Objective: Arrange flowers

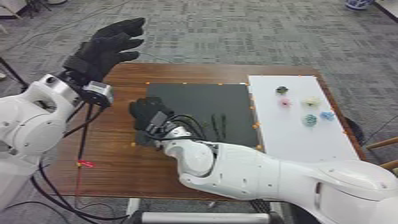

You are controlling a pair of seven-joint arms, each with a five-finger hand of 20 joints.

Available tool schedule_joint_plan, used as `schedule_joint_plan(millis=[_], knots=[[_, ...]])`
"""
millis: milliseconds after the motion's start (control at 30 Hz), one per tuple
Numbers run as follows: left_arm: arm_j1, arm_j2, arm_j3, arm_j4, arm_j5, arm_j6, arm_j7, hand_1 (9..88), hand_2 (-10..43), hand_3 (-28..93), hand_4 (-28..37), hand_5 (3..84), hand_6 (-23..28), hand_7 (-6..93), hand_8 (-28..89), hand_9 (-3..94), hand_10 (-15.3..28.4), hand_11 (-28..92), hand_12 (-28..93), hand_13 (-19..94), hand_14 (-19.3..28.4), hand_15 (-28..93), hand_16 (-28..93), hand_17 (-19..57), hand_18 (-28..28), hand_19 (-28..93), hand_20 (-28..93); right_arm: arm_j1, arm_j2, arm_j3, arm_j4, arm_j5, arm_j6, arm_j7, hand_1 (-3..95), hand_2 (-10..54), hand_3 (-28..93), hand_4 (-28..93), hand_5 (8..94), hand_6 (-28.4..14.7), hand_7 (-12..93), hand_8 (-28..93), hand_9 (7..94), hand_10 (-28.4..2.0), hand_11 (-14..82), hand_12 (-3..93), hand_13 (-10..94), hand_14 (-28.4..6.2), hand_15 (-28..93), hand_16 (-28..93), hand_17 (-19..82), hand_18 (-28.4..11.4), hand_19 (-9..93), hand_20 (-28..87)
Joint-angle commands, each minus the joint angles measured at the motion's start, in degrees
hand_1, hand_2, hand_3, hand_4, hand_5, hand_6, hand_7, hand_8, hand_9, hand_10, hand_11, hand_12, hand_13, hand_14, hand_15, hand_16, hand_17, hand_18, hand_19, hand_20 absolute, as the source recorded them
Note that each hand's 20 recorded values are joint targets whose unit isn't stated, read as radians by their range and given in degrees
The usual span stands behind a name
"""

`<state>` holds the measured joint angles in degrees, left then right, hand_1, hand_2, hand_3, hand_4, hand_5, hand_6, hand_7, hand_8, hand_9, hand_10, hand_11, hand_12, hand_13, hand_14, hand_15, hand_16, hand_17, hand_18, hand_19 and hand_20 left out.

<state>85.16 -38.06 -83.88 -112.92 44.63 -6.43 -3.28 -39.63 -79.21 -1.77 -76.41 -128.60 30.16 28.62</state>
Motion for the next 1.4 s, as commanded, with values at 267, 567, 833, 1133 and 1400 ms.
schedule_joint_plan(millis=[267, 567, 833, 1133, 1400], knots=[[-1.88, -1.34, 1.32, 0.87, 0.09, -1.44, -0.69, 25.2, -7.4, 69, -27.8, 20.9, 1.1, 15.6, -7, 14.7, 8.8, 13, 21, 5, 12.1, 33, -2, -13.6, 19.7, 38, 9, -3.74, -1.65, 2.75, 0.97, -2.80, -2.53, -0.85, 50.9, -9.5, 83, -28, 78.0, 2.8, 42, -4, 88.5, -2.5, 13.3, 47.4, 82, -2.1, 89, 34, 47, -19.5, 93, 58], [-2.16, -1.57, 1.51, 1.08, 0.05, -1.55, -0.71, 25.2, -7.4, 69, -27.8, 20.9, 1.1, 15.6, -7, 14.8, 8.9, 13, 21, 5, 12.1, 33, -2, -13.6, 19.7, 38, 9, -4.45, -1.04, 4.05, 1.43, -2.57, -7.23, 0.09, 47.1, -9.5, 81, -28, 71.5, 3.2, 39, -2, 84.2, -2.7, 11.2, 44.9, 80, -2.7, 88, 35, 44, -19.7, 93, 57], [-1.63, -1.65, 1.03, 0.86, 0.04, -1.70, -0.71, 25.2, -7.4, 69, -27.7, 20.9, 1.2, 15.5, -7, 14.7, 8.8, 13, 21, 5, 12.1, 33, -2, -13.6, 19.6, 38, 9, -4.37, -0.74, 3.71, 1.31, -2.16, -7.72, 0.89, 45.2, -9.5, 80, -28, 68.3, 2.4, 39, -3, 81.2, -3.1, 10.5, 43.2, 78, -3.0, 88, 34, 43, -19.6, 93, 56], [-1.07, -1.67, 0.48, 0.63, 0.09, -1.71, -0.72, 25.2, -7.4, 69, -27.8, 20.9, 1.1, 15.6, -7, 14.7, 8.7, 13, 21, 5, 12.2, 33, -2, -13.6, 19.7, 38, 9, -3.94, -0.26, 3.60, 0.77, -1.16, -7.11, 0.29, 39.3, -9.5, 83, -28, 63.0, 2.8, 34, -5, 71.9, -5.5, 20.5, 29.8, 76, -3.2, 88, 34, 41, -19.5, 93, 53], [-0.33, -1.56, -0.15, 0.34, 0.02, -1.25, -0.74, 25.3, -7.3, 69, -27.8, 20.9, 1.1, 15.6, -7, 14.7, 8.8, 13, 21, 5, 12.1, 33, -2, -13.6, 19.7, 38, 9, -4.36, 0.22, 4.63, 0.12, -0.76, -8.82, -0.38, 36.3, -9.5, 87, -28, 60.7, 3.3, 32, -17, 67.8, -7.5, 24.8, 21.1, 76, -3.3, 87, 34, 40, -19.6, 93, 52]])
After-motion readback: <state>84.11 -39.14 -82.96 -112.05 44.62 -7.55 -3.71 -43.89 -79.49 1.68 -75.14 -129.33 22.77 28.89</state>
